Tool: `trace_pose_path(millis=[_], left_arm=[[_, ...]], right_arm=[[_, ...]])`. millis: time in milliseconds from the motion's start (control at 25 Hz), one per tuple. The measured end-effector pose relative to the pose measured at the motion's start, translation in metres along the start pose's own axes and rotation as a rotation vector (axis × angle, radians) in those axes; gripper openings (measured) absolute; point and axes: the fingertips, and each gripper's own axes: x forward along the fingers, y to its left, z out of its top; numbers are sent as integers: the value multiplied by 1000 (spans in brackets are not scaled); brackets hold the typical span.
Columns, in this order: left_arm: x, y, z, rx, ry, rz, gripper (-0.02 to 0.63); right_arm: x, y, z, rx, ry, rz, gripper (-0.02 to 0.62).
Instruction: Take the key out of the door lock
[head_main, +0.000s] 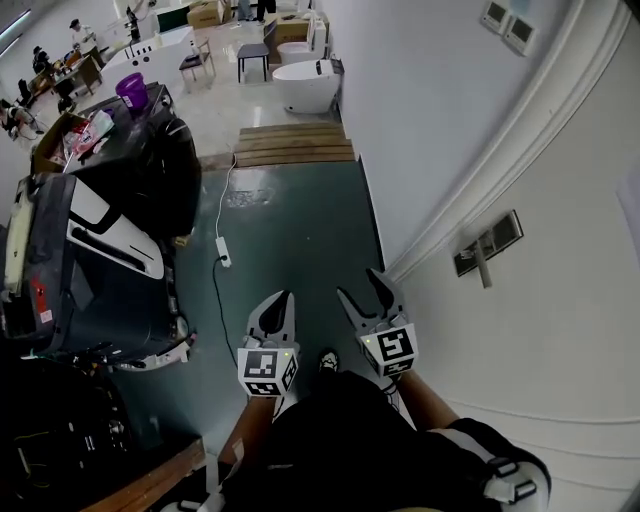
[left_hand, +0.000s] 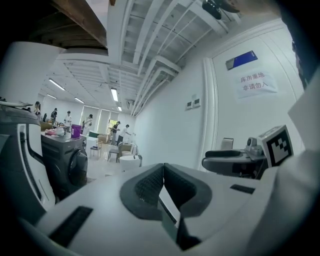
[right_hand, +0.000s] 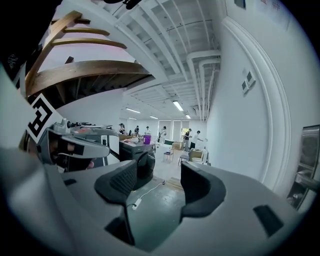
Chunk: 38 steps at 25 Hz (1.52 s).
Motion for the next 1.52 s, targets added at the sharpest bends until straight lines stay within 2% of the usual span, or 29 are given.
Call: trace_pose_path(millis=[240, 360, 680, 1240, 1520], left_arm=[[73, -3, 11, 20, 8, -25, 23], [99, -9, 20, 27, 9, -50, 23], [160, -22, 17, 29, 45, -149, 23], [294, -44, 15, 65, 141, -410, 23], [348, -74, 8, 97, 202, -575, 23]], right_arm=[[38, -49, -10, 9, 7, -2, 281], [45, -75, -12, 32, 19, -28, 281], [63, -122, -27, 76, 38, -101, 272], [92, -202, -47, 201, 80, -345, 264], [95, -239, -61, 271, 103, -488, 264]])
